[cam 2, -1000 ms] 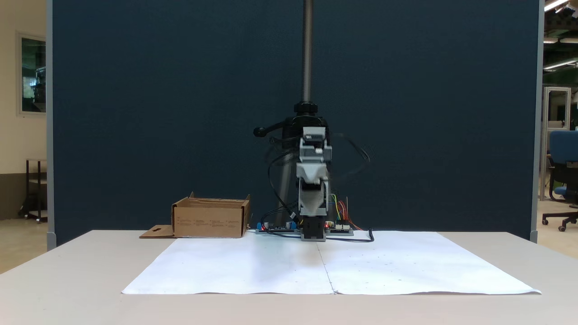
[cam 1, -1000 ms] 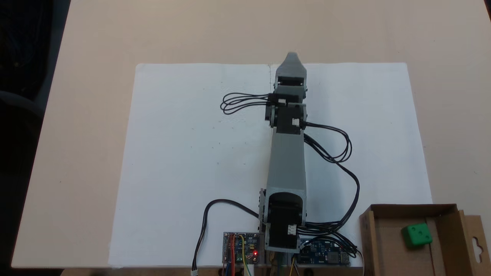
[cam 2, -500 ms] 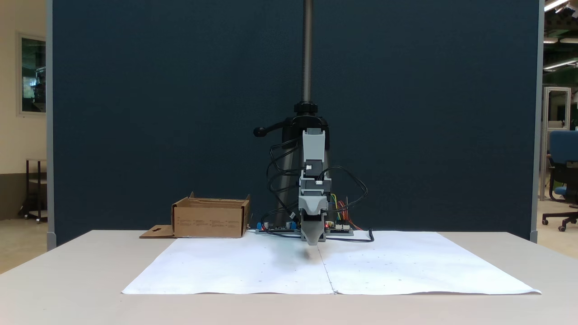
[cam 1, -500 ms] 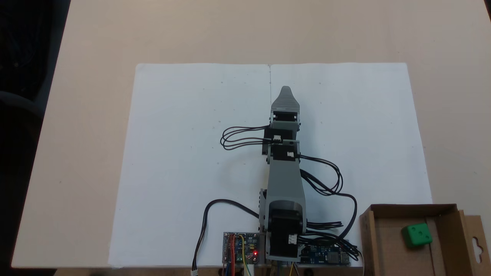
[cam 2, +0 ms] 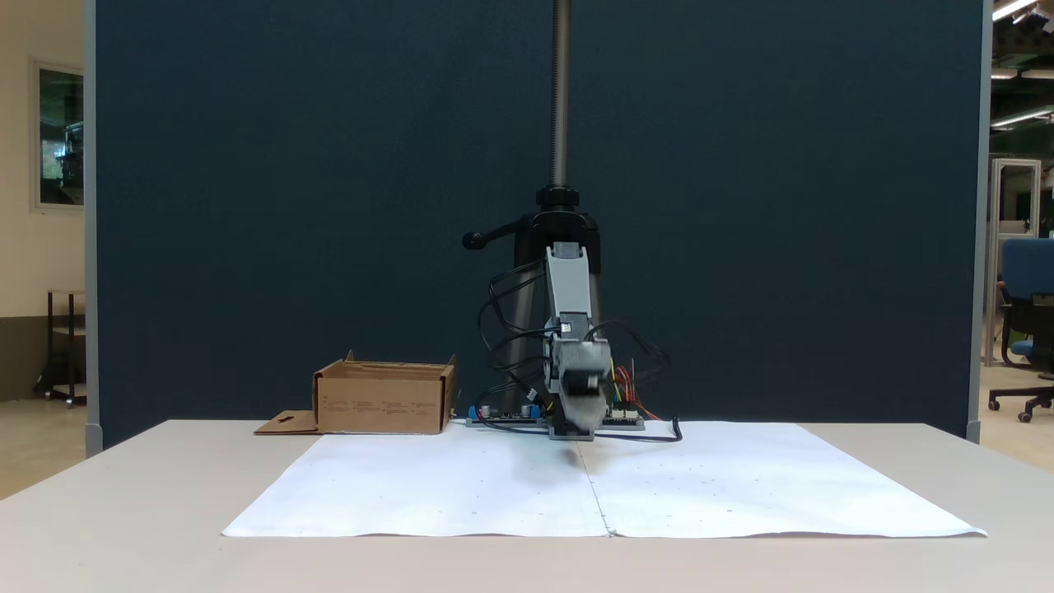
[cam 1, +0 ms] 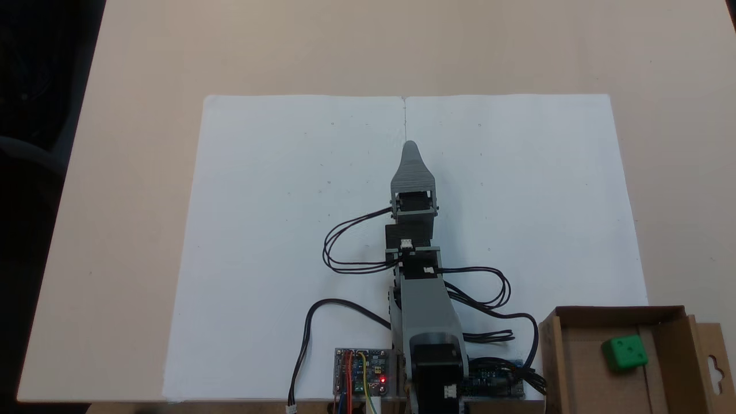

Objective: Grasp a green dice and put it in the bin.

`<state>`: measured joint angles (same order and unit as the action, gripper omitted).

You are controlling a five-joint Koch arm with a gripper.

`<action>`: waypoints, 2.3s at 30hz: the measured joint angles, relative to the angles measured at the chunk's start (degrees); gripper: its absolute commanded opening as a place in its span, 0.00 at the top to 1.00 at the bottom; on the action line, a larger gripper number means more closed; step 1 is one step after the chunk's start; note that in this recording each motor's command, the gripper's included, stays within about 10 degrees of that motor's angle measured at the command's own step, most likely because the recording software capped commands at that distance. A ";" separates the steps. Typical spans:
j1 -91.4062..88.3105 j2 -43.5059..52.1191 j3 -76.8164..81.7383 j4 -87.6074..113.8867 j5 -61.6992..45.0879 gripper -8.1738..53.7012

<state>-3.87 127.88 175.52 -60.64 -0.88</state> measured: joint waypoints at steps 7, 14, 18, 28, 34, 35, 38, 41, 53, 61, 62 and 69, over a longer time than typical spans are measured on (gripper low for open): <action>-0.53 0.62 0.00 -12.66 0.00 0.16; 1.67 0.79 0.00 -18.90 0.00 0.17; 3.34 0.79 0.00 -18.90 0.00 0.17; 4.22 0.88 0.00 -18.90 -0.09 0.17; 4.22 0.88 0.00 -18.90 0.00 0.17; 4.22 0.88 0.00 -18.90 -0.09 0.17; 4.22 0.88 0.00 -18.90 0.00 0.16; 4.92 0.88 0.00 -18.90 0.00 0.16; 5.19 0.88 0.00 -18.90 0.00 0.15; 5.19 0.88 0.00 -18.90 0.00 0.15; 5.19 0.88 0.00 -18.90 0.00 0.15; 5.19 0.88 0.00 -18.90 0.00 0.15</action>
<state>1.32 128.76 175.52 -79.54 -0.88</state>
